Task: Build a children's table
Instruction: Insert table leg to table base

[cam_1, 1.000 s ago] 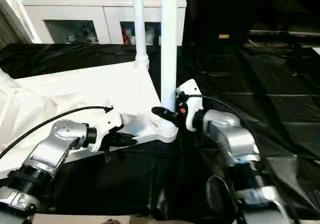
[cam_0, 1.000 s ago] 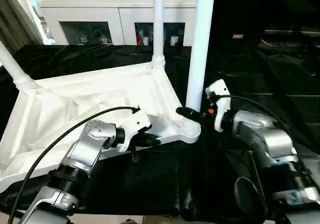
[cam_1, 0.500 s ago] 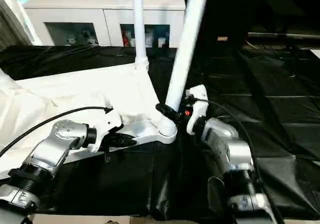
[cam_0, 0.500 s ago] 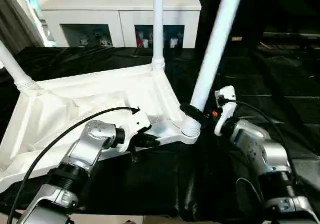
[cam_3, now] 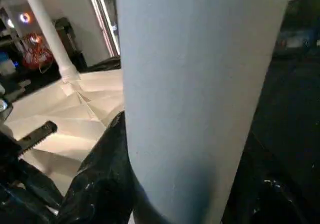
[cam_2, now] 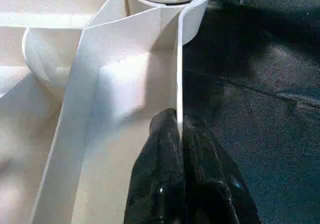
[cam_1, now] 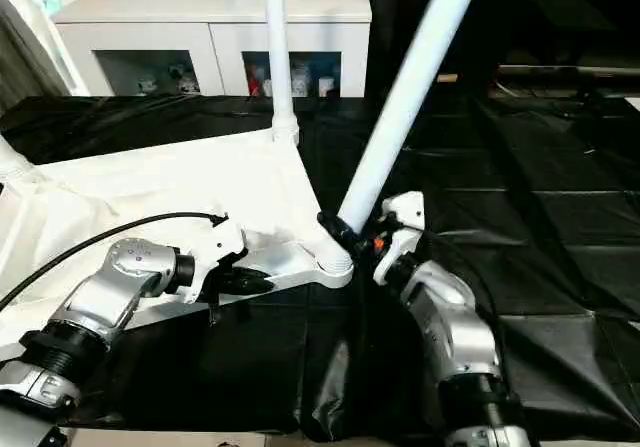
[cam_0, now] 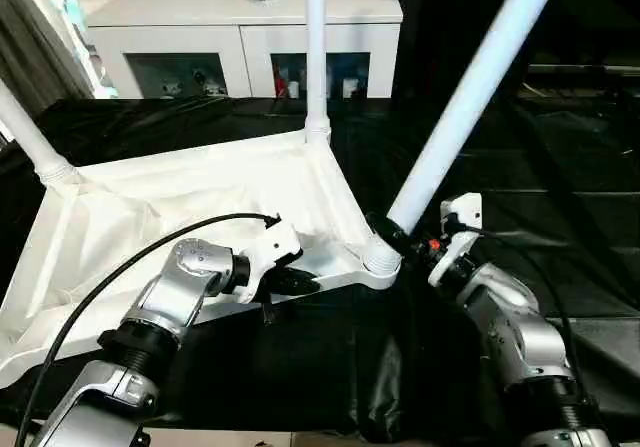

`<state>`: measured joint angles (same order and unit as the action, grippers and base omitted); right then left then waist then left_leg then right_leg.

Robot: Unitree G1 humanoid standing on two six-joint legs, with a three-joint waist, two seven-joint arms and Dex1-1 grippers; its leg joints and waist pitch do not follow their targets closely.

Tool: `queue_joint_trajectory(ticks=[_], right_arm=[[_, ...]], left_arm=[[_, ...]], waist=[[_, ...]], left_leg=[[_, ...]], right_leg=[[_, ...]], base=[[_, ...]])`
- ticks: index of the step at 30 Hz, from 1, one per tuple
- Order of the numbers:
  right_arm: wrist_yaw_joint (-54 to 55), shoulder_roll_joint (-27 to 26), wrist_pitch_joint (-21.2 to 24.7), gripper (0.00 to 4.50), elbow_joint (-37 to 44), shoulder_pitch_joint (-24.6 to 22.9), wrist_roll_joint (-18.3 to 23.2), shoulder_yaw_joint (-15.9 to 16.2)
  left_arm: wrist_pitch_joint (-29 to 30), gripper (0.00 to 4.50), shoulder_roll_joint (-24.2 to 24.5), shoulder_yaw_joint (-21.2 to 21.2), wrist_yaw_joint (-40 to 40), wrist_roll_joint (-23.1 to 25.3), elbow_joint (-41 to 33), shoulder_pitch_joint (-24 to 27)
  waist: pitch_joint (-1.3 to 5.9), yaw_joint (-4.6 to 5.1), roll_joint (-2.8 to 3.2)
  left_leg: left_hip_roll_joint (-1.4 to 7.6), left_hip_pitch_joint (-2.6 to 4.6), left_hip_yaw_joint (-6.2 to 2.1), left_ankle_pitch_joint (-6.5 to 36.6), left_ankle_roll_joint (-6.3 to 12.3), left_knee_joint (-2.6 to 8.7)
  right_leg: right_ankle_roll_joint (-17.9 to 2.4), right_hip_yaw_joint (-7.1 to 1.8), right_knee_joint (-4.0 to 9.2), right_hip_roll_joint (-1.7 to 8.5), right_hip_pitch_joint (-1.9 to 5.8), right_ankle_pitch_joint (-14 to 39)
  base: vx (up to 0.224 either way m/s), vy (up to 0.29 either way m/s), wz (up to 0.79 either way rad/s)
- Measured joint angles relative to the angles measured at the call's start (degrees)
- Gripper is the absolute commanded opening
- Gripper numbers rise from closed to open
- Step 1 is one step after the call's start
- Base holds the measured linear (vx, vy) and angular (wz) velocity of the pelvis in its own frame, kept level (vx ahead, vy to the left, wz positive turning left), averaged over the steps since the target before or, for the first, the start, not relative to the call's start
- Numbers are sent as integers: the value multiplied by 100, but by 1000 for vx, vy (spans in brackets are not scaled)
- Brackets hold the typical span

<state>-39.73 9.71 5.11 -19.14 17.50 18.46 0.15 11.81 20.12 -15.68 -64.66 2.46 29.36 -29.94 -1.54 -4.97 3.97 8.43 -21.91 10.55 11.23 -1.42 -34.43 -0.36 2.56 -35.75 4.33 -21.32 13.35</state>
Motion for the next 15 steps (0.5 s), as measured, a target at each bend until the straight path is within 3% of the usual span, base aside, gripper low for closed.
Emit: queue_joint_trajectory(ticks=[7,12,15], right_arm=[[41,181,12,184,52,84,-156,263],[-258,450,392,184,95,364,-326,505],[-339,528,463,184,81,485,-551,678]], left_arm=[[-52,0,39,-1,-14,-22,49,-5],[-52,0,98,-7,-10,-21,54,-5],[-49,0,117,-31,0,-11,55,-4]], waist=[[-2,6,13],[-8,27,-24],[-13,30,-77]], left_leg=[[-1,6,0,0,0,15],[-1,28,2,0,0,23],[-1,68,2,1,-2,39]], right_leg=[[0,-1,4,0,0,0],[0,-1,3,0,5,0],[40,-1,9,0,34,23]], base=[[0,0,0],[0,0,0],[0,0,0]])
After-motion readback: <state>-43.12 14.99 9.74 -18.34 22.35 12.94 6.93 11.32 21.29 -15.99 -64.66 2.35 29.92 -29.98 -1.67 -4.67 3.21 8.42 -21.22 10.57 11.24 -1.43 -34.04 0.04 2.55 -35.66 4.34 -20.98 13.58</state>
